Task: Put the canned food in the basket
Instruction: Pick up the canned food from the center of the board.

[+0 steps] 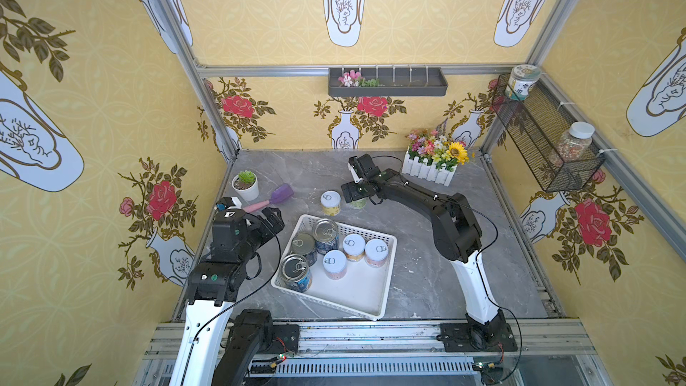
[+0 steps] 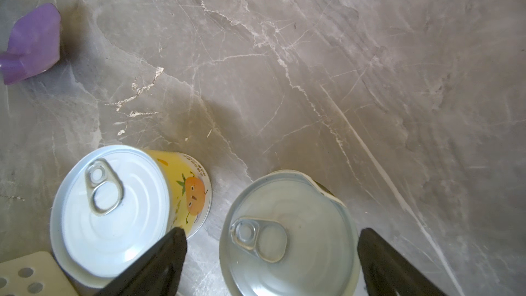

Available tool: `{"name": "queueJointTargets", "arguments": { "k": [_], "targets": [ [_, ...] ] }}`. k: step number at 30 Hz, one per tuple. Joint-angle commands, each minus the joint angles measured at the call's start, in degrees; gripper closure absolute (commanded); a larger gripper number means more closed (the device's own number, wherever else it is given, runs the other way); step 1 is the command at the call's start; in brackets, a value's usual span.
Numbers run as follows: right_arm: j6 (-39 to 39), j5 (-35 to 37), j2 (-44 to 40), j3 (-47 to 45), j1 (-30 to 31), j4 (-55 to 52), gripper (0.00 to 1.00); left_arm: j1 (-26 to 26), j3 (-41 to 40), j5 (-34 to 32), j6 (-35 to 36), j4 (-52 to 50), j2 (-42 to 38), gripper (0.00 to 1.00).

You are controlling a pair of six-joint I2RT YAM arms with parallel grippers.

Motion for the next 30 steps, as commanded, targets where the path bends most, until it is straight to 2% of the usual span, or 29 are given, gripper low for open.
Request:
{"name": "queueJointTargets", "arguments": {
  "k": [1, 10, 12, 17, 21, 27, 30],
  "targets": [
    [0.09, 1.59, 1.26, 0.74, 0.11, -1.89, 0.03, 0.05, -0.24, 0.37, 0.5, 1.0, -0.03, 0.0],
    [0.08, 3.08, 1.51, 0.97, 0.28, -2.48, 0.03, 0.08, -0.32, 0.42, 0.48, 1.0, -0.11, 0.0],
    [0.03, 3.1, 1.53, 1.01, 0.27, -2.48, 0.0, 0.09, -0.24, 0.43, 0.53, 1.04, -0.08, 0.0],
    [-0.08, 3.1, 1.55, 1.31, 0.28, -2.83, 0.1, 0.08, -0.27, 0.46, 0.55, 1.0, -0.12, 0.0],
    [-0.15, 3.7, 1.38, 1.65, 0.29, -3.13, 0.12, 0.06, -0.31, 0.46, 0.54, 1.01, -0.18, 0.0],
    [-0.14, 3.81, 0.76, 1.98, 0.3, -3.47, 0.22, 0.05, -0.31, 0.55, 0.5, 1.0, -0.29, 0.0],
    [-0.09, 3.81, 0.49, 2.23, 0.37, -3.83, 0.23, 0.06, -0.32, 0.55, 0.54, 1.07, -0.38, 0.0]
  ]
}}
